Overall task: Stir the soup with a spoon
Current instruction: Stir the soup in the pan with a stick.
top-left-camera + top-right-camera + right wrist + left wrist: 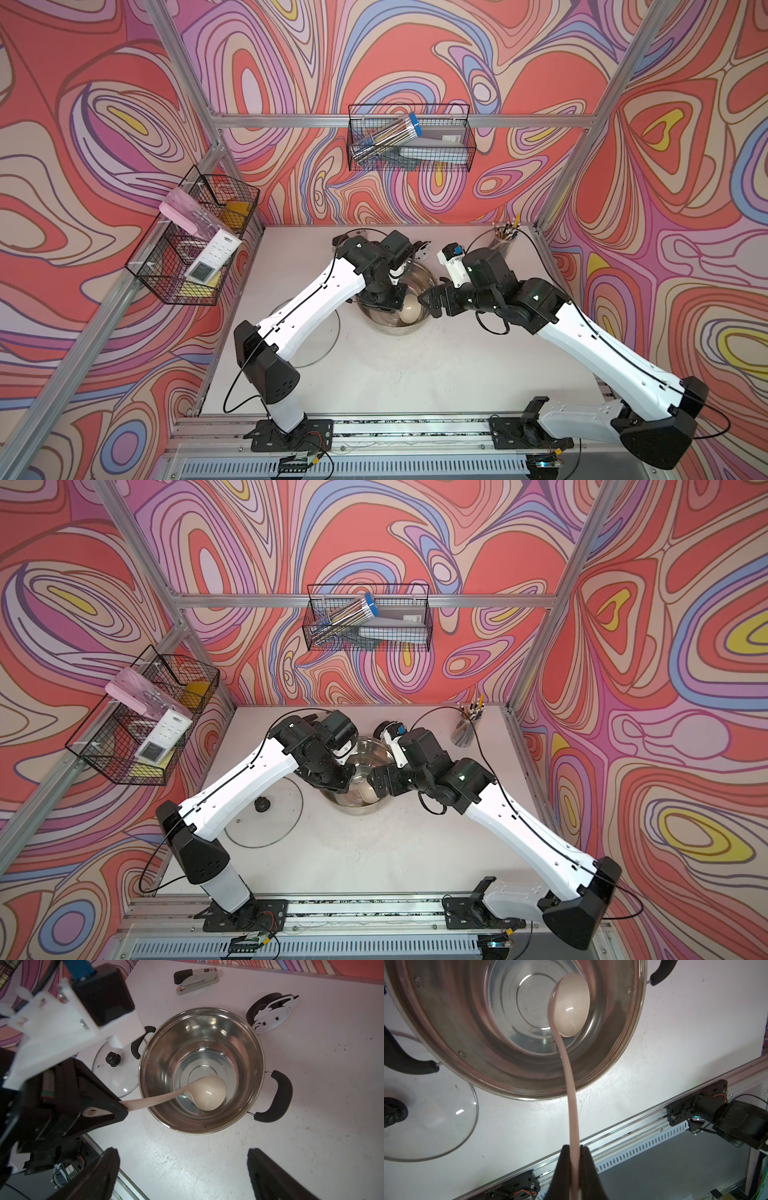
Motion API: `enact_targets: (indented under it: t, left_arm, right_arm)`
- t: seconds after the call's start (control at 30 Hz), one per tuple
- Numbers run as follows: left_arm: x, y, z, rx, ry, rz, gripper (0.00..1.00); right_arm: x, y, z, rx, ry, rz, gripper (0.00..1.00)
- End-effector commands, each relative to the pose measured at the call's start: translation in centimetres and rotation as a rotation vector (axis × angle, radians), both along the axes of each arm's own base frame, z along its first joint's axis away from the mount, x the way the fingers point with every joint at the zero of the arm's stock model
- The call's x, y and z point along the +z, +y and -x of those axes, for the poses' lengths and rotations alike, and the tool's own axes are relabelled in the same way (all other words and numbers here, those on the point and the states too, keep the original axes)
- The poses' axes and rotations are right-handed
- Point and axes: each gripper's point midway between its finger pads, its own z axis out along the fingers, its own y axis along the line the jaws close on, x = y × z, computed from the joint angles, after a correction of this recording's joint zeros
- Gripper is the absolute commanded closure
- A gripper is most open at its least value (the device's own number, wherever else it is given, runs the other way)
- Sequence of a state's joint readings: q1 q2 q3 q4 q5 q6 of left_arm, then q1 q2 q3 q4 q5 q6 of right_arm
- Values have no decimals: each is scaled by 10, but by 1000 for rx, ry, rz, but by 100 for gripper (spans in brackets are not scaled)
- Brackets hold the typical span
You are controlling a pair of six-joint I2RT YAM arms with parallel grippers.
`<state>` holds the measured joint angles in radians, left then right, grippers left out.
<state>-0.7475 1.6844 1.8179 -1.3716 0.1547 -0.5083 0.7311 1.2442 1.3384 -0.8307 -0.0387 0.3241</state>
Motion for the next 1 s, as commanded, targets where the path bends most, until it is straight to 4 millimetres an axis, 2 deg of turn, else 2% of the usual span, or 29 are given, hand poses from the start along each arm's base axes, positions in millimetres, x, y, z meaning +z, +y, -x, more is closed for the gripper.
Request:
enact_targets:
  t: [0.0, 0.2, 0.4, 0.63, 0.73, 0.83, 0.97]
  left_arm:
    - [11, 25, 14, 40, -23, -41, 100]
    - [11, 58, 5, 106, -82, -181, 100]
    - [17, 58, -21, 118, -165, -216, 100]
    - [20, 31, -53, 113, -230, -168, 100]
    - [21, 14, -61, 99, -240, -103, 100]
    - [25, -9, -62, 70, -223, -14, 100]
    - [21, -29, -52, 13, -187, 17, 100]
  right_arm:
    - [-2, 5, 2, 17, 5, -13, 2]
    - [-2, 6, 2, 22, 4, -10, 2]
    - [2, 3, 2, 20, -6, -3, 2]
    - [5, -4, 5, 12, -15, 19, 2]
    - [6, -7, 7, 9, -15, 29, 2]
    - [7, -11, 8, 1, -19, 34, 2]
    - [6, -13, 9, -3, -20, 36, 2]
